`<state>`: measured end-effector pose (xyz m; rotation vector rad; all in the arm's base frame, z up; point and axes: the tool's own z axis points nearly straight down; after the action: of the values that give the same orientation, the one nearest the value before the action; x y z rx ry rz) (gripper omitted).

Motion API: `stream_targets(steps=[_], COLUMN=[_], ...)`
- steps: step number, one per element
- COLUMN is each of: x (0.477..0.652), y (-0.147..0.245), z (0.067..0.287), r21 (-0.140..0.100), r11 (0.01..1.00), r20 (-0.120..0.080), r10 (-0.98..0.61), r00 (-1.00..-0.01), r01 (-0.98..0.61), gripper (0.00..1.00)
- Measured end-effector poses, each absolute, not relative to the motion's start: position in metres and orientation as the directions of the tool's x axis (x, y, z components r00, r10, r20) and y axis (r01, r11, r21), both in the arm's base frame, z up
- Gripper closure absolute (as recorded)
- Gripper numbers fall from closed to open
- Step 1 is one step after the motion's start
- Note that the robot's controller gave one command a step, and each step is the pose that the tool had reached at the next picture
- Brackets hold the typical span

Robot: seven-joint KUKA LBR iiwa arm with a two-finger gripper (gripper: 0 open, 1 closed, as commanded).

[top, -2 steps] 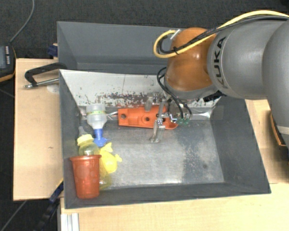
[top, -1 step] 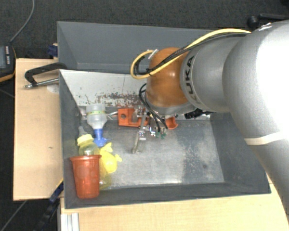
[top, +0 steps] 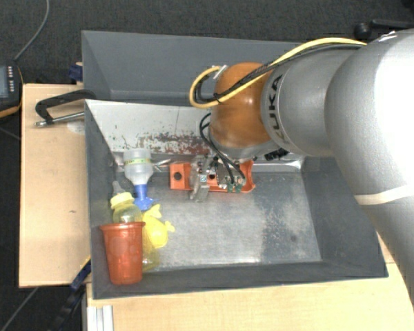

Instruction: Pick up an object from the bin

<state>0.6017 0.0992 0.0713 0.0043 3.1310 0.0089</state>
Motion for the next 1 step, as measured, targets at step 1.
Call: stream_targets(steps=[1], x=[0.602], y=[0.0991], z=[0.0713], r21=[0.006], r11=[1.0], r20=[-0.01], r10=[-0.002], r00=[-1.0], r01=[-0.002], gripper=[1.0])
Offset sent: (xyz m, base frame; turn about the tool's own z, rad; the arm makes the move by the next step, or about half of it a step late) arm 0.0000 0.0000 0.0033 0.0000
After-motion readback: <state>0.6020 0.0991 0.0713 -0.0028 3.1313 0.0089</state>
